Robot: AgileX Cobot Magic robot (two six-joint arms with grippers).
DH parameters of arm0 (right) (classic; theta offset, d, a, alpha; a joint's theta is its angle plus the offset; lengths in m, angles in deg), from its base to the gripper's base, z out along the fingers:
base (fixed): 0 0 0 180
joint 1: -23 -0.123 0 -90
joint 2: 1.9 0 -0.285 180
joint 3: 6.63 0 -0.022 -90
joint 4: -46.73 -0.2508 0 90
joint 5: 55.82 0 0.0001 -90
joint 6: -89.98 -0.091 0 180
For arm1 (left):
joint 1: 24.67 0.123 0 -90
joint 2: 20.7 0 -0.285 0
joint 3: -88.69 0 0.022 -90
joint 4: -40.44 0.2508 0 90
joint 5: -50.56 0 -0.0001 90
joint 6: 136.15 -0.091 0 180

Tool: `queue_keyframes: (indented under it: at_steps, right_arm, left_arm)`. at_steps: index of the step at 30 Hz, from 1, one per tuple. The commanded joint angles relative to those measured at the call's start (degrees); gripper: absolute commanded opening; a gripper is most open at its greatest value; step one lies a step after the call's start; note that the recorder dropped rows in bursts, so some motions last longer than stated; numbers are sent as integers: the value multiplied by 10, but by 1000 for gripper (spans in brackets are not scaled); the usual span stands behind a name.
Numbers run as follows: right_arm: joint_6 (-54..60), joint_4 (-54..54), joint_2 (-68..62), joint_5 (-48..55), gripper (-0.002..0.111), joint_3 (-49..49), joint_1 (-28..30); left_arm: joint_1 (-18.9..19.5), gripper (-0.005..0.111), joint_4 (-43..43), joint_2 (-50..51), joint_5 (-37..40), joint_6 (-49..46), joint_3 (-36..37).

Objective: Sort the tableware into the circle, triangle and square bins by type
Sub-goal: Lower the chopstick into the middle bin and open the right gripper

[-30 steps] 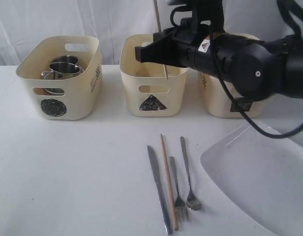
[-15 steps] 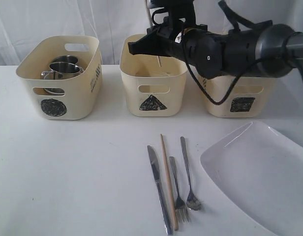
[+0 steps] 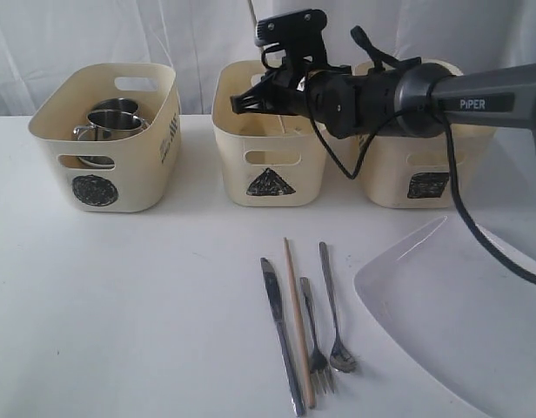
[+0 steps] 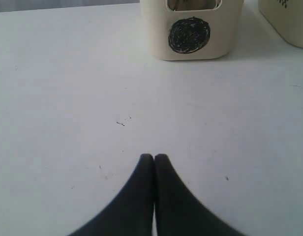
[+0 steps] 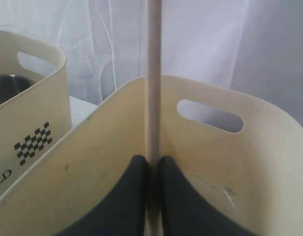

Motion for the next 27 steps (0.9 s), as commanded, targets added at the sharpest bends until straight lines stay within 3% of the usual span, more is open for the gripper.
queue_keyframes:
  at_steps: [1,7,13,18,27]
  right_arm:
    - [6,-11,1,0,0,-6,4]
    - [14,-17,1,0,0,-6,4]
    - [14,-18,1,-36,20,-6,10]
    - [14,-18,1,-36,21,-6,19]
    - [-9,-19,98,81,21,52,20]
  left_arm:
    - [2,0,-6,-2,1,0,3]
    - [2,0,-6,-2,1,0,3]
    - [2,0,-6,-2,1,0,3]
    - [2,0,-6,-2,1,0,3]
    - [2,0,-6,-2,1,0,3]
